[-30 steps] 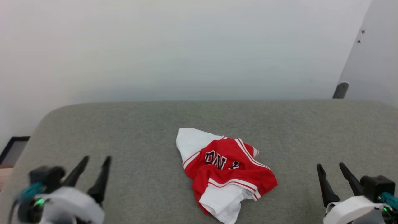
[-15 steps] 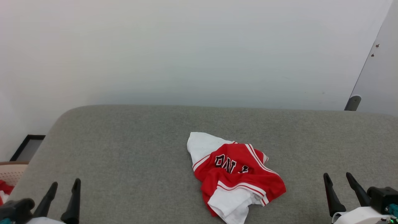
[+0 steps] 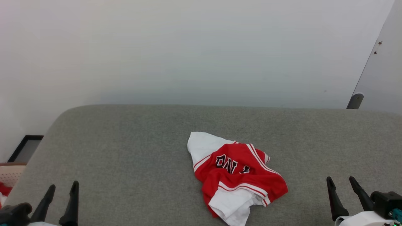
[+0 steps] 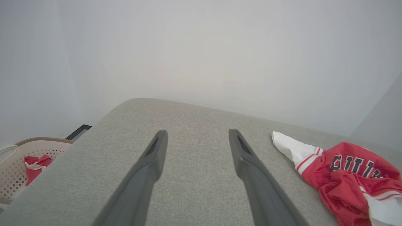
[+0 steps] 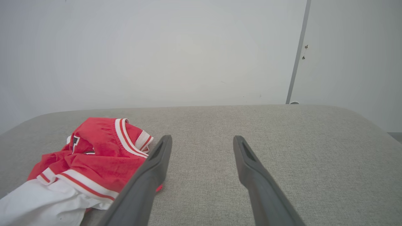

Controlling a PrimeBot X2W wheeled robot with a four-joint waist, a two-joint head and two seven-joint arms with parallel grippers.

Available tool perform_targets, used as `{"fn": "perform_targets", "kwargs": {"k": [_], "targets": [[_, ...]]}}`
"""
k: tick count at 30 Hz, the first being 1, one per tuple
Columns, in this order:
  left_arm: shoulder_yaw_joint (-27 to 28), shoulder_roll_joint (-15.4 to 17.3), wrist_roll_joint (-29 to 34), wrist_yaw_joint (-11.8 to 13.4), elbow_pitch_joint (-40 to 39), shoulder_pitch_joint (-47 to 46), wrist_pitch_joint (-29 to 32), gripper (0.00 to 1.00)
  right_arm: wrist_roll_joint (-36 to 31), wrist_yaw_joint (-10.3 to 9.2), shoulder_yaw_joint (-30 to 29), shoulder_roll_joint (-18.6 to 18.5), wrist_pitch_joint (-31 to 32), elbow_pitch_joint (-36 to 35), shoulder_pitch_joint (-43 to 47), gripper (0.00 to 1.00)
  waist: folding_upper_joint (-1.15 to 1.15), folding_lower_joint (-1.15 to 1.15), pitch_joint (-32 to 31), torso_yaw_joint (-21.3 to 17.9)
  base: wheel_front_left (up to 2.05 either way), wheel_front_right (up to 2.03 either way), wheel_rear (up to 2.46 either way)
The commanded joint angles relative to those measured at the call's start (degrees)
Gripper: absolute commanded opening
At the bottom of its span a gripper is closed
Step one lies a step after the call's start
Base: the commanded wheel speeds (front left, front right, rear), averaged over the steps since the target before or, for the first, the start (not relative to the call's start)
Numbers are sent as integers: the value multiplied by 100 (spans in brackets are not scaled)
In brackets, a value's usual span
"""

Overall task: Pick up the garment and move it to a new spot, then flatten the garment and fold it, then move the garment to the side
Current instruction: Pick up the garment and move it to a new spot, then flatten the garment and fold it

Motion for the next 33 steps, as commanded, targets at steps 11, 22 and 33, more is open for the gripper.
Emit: {"fn": "perform_targets", "kwargs": {"k": [11, 22, 33], "targets": [[-244, 269, -19, -295, -358, -672, 773, 100, -34, 0, 194, -23, 66, -105, -217, 100, 0, 0, 266, -338, 0, 0, 0], [-904, 608, -20, -940, -224, -2421, 2405, 100, -18, 0, 453, -49, 81, -208, -578, 100, 0, 0, 886, -978, 0, 0, 0], [-1462, 466, -350, -1203, 577, -4390, 3867, 100, -13, 0, 589, 45, -138, -260, -1113, 100, 0, 0, 2048, -1570, 0, 0, 0]]}}
